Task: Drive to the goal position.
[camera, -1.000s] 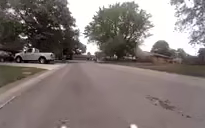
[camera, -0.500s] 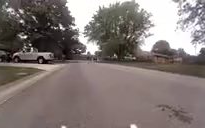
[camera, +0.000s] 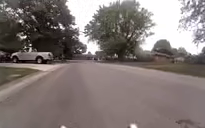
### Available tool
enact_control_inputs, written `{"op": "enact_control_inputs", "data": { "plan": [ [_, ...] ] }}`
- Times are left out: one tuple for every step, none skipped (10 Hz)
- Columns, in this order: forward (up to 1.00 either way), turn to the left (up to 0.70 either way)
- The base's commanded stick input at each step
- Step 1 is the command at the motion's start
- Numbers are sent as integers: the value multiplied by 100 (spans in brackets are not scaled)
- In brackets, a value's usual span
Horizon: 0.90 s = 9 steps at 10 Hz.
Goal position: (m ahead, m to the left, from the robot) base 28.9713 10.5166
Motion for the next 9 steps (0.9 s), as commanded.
{"op": "enact_control_inputs", "data": {
  "plan": [
    [70,0],
    [70,0],
    [70,0],
    [70,0],
    [70,0],
    [70,0],
    [70,0],
    [70,0],
    [70,0]
  ]
}}
